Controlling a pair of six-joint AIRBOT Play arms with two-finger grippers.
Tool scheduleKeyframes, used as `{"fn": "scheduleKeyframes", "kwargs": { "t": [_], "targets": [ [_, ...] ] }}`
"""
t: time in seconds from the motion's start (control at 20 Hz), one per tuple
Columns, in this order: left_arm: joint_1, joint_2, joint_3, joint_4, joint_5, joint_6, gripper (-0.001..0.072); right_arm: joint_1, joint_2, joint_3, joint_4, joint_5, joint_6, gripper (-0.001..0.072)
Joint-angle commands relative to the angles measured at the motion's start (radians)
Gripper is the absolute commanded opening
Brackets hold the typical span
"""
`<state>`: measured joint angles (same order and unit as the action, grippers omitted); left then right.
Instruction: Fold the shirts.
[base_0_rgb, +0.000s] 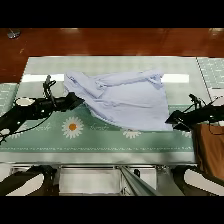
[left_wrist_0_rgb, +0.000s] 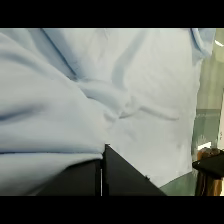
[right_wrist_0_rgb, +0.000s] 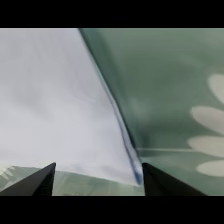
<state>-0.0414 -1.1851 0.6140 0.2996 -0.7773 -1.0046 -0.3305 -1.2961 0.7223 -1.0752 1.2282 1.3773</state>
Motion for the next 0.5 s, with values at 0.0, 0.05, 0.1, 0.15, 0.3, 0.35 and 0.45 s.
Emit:
{"fn": "scheduleKeyframes", "kwargs": {
  "t": [0.0,0.05,0.1,0.15,0.3,0.35,0.45],
  "targets": [
    [-0.002,0.000,0.012,-0.002,-0.048,0.002,0.0018,0.102,-0.077,0.059,0.071,-0.081,0.020,0.0610],
    [-0.003,0.000,0.012,-0.002,-0.058,0.002,0.0018,0.125,-0.095,0.089,0.077,-0.087,0.025,0.0519],
    [-0.003,0.001,0.012,-0.002,-0.067,0.002,0.0017,0.148,-0.109,0.126,0.083,-0.077,0.027,0.0259],
    [-0.001,0.001,0.015,-0.002,-0.074,0.002,0.0018,0.170,-0.111,0.161,0.098,-0.061,0.001,0.0022],
    [0.050,0.018,0.122,-0.002,-0.203,0.001,0.0017,0.199,-0.090,0.358,0.117,0.032,-0.027,0.0021],
    [0.075,0.037,0.193,-0.002,-0.246,-0.003,0.0017,0.199,-0.070,0.454,0.117,0.054,-0.026,0.0021],
    [0.118,0.079,0.368,-0.002,-0.298,-0.014,0.0016,0.198,-0.016,0.693,0.117,0.075,-0.021,0.0021]
  ]
}}
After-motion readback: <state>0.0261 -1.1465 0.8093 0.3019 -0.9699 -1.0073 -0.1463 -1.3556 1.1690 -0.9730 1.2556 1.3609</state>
